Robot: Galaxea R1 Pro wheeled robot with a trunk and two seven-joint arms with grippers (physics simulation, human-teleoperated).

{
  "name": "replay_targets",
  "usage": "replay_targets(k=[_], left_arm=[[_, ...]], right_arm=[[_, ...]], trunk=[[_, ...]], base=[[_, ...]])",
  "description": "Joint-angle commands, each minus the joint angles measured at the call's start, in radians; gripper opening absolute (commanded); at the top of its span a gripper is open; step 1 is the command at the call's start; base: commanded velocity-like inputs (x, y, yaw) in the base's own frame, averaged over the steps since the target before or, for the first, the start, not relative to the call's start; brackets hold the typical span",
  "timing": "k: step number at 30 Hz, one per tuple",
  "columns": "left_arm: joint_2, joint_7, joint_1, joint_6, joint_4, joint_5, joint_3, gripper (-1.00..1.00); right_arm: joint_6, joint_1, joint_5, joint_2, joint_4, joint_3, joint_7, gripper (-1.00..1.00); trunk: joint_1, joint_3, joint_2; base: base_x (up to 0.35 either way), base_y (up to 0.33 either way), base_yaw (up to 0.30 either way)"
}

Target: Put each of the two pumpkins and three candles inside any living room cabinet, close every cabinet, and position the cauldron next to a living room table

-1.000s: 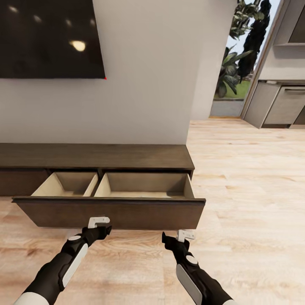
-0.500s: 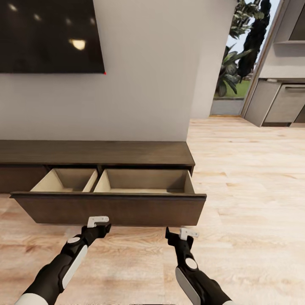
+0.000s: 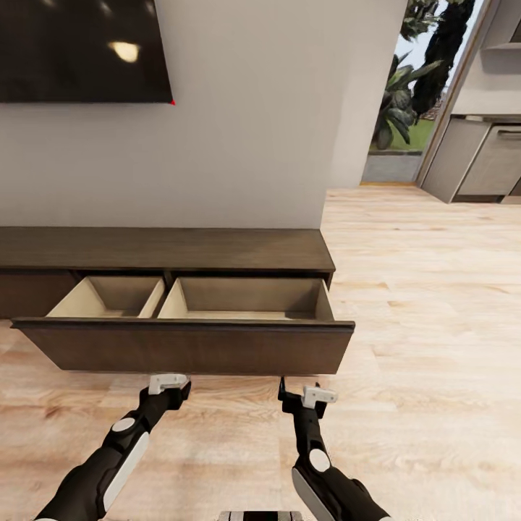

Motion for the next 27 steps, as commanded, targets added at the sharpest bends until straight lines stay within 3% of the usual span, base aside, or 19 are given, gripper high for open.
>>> replay_targets(k=[1, 14, 27], left_arm=[[0.002, 0.007, 0.000, 0.002, -0.002, 0.010, -0.006, 1.00], [0.004, 0.004, 0.011, -0.079, -0.005, 0.010, -0.008, 1.00], [0.003, 0.002, 0.029, -0.111, -0.019, 0.010, -0.009, 1.00]], right_arm=[[-0.010, -0.001, -0.006, -0.001, 0.000, 0.015, -0.012, 1.00], [-0.070, -0.001, 0.000, -0.002, -0.001, 0.046, -0.025, 1.00], [-0.070, -0.001, -0.001, -0.002, -0.001, 0.053, -0.025, 1.00]], trunk=[[0.000, -0.005, -0.001], [0.006, -0.055, -0.004], [0.006, -0.055, -0.004]], base=[[0.000, 0.000, 0.000], [0.000, 0.000, 0.000], [0.063, 0.020, 0.000]])
